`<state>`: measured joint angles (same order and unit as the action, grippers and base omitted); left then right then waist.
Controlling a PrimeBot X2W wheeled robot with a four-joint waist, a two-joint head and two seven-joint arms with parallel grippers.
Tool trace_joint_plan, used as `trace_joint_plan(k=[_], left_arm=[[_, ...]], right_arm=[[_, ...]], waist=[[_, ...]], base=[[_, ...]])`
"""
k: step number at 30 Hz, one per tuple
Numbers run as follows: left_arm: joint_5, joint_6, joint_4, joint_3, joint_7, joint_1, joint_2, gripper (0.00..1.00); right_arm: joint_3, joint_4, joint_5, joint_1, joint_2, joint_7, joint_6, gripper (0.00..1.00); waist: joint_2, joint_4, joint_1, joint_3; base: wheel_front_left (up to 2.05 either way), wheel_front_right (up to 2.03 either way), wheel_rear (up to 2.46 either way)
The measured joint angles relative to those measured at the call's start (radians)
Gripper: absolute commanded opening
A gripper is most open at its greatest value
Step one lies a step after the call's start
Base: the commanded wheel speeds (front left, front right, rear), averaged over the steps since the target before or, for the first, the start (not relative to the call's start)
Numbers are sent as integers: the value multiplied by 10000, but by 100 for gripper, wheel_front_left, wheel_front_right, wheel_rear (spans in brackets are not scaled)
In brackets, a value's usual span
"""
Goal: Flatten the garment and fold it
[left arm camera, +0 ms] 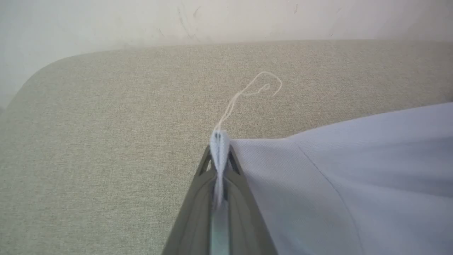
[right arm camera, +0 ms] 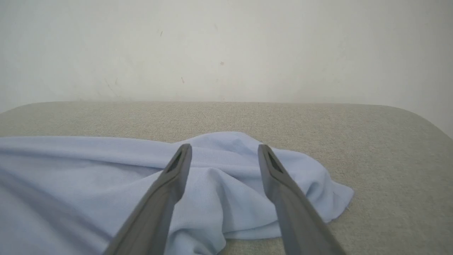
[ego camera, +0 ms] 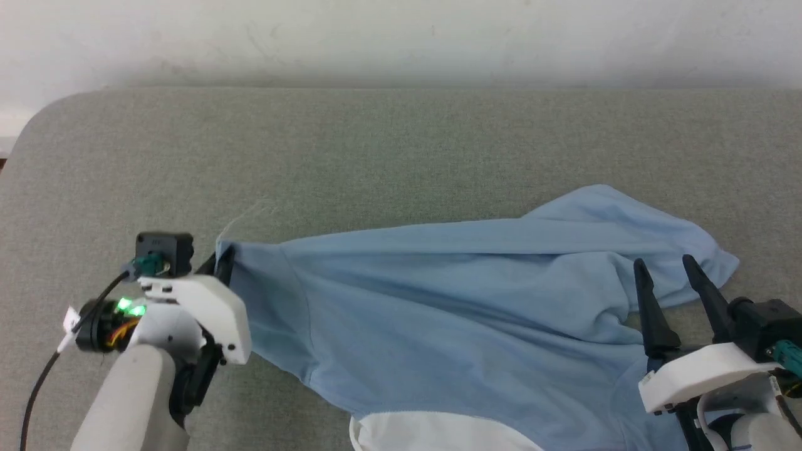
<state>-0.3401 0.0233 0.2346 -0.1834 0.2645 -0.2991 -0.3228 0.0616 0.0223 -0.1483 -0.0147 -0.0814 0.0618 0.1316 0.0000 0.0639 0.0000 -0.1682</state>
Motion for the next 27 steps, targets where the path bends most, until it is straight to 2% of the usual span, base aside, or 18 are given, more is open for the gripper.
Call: trace_joint_plan(k=[1,6,12,15,16,17,22,27], left_arm=[[-159,-13,198,75,-198,62,50,100],[-240,-12,577,458,-2121,141,182,100],[-151,-136,414,456,-4504,573,523,100],[-15,-140,102,431,-4970,877,654,100],[169,-136,-324,418,-5152,1168,817,100],[169,-136,-324,418,-5152,1168,817,100],[1089,-148,-2088,460,-5216,1916,1310,100],[1572,-464,-2894,441,-5216,2507,1916,100]], right_arm=[[-2,13,0,0,-8,-10,0,100],[58,59,-4,64,-117,-98,0,100],[50,56,-71,121,-477,-543,0,100],[10,36,-165,124,-704,-890,0,100],[-192,90,-303,130,-1066,-1678,0,100],[-192,90,-303,130,-1066,-1678,0,100],[-502,192,-692,-12,-2042,-4103,0,100],[-963,410,-1352,-810,-2907,-6330,0,100]], waist=[[0,5,0,-5],[0,48,0,76],[0,173,0,472],[0,233,-1,634],[0,321,-2,772],[0,321,-2,772],[0,698,-1,916],[0,1138,-1,812]], base=[[0,0,0],[0,0,0],[0,0,0],[0,0,0],[0,0,0],[0,0,0],[0,0,0],[0,0,0]])
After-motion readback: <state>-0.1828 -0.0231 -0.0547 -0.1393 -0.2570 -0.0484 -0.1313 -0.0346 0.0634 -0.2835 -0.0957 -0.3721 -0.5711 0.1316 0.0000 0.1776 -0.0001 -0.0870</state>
